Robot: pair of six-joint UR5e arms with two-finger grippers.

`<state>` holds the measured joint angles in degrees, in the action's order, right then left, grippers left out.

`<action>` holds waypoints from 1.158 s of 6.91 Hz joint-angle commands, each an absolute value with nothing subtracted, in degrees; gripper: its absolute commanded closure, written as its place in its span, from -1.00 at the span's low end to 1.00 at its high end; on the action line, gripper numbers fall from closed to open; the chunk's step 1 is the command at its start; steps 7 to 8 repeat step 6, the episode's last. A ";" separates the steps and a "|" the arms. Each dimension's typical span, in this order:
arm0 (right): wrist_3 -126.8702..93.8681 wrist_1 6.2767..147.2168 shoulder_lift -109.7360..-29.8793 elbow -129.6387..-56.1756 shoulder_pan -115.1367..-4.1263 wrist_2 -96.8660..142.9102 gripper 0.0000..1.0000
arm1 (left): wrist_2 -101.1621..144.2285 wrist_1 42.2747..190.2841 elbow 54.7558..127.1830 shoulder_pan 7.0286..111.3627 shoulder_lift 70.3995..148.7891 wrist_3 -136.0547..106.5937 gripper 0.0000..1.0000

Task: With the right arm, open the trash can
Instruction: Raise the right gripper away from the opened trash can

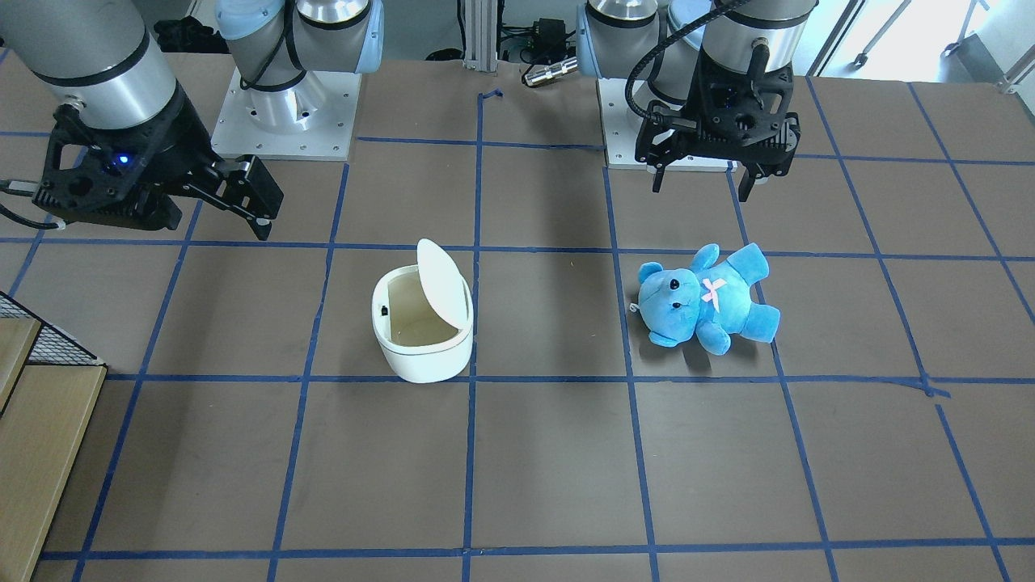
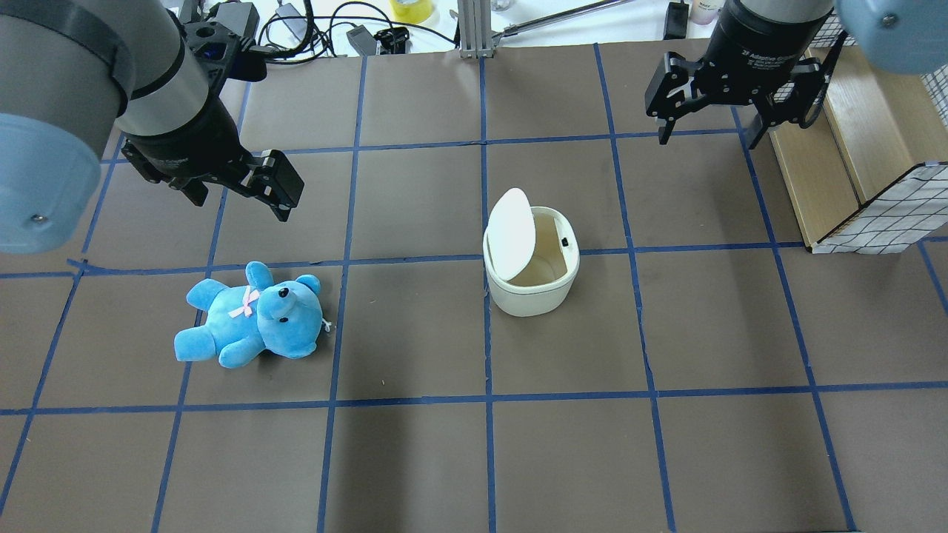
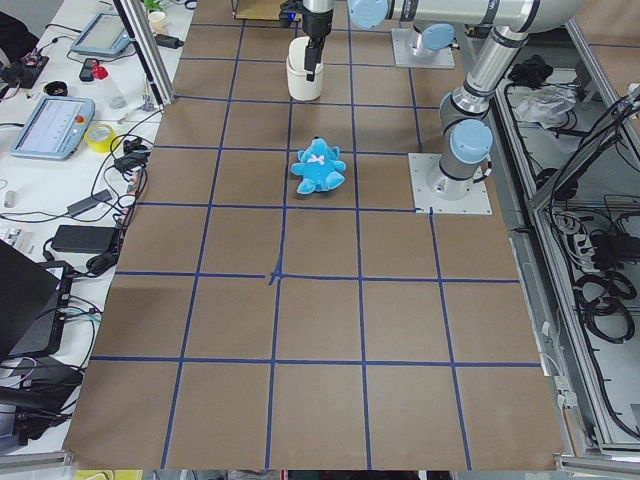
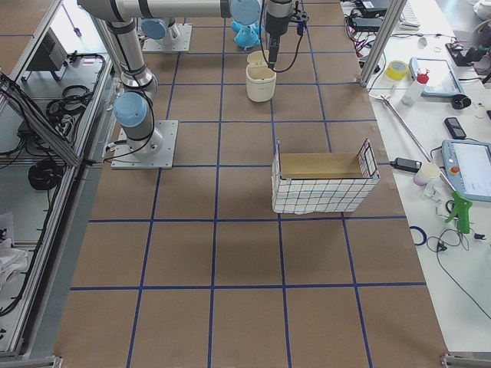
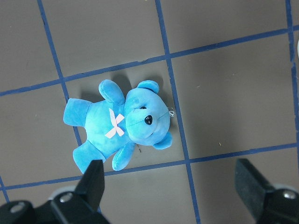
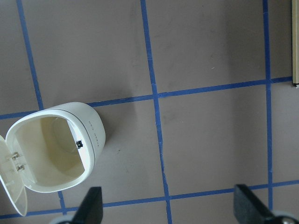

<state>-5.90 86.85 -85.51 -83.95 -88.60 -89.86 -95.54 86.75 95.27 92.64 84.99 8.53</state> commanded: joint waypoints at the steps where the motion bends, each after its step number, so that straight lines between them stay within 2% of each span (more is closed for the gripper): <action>1: -5.98 86.57 -85.61 -84.02 -88.42 -90.18 -1.00 | -95.54 86.75 95.27 92.64 84.99 8.53 -1.00; 8: -5.98 86.66 -85.61 -84.20 -88.51 -89.82 -1.00 | -95.54 86.75 95.27 92.64 84.99 8.53 -1.00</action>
